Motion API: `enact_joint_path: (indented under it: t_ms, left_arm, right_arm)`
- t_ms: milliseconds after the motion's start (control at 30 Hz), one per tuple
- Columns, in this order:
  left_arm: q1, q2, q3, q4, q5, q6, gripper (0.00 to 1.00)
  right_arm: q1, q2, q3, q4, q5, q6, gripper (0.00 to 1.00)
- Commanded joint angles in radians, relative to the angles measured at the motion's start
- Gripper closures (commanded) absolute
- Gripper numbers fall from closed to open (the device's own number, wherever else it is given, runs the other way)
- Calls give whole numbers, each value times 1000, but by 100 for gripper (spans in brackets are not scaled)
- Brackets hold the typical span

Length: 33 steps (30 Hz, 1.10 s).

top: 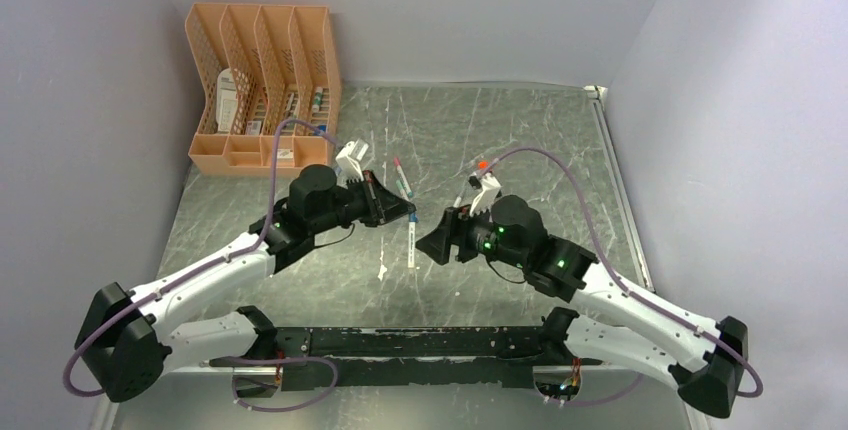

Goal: Open the pen caps

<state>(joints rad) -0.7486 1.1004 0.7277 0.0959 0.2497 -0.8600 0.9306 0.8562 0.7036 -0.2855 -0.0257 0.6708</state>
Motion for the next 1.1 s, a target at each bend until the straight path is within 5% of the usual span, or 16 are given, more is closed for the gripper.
enact_joint_path:
  t_ms: [0,267,567,633,867,1067]
  left_arm:
    - [-6,-32,-76,287,146,-106,93]
    - [-6,-50,-177,535,197,-235,93]
    - [-6,-91,-213,610,196,-256,92]
    - [-6,-88,-199,589,214,-238,80]
    - [-5,-181,-233,549,187,-144,1]
    - [-5,-155,-224,600,314,-125,0]
  right_arm:
    - [-43,-56,-60,180,-136,39,31]
    - [-72,11,-57,262,-218,44,36]
    - [-122,34,-85,336,-313,68,92]
    - [-133,30,-91,338,-340,68,100]
    - [-165,-11,-111,326,-427,43,100]
    - [-170,-42,-147,384,-546,49,100]
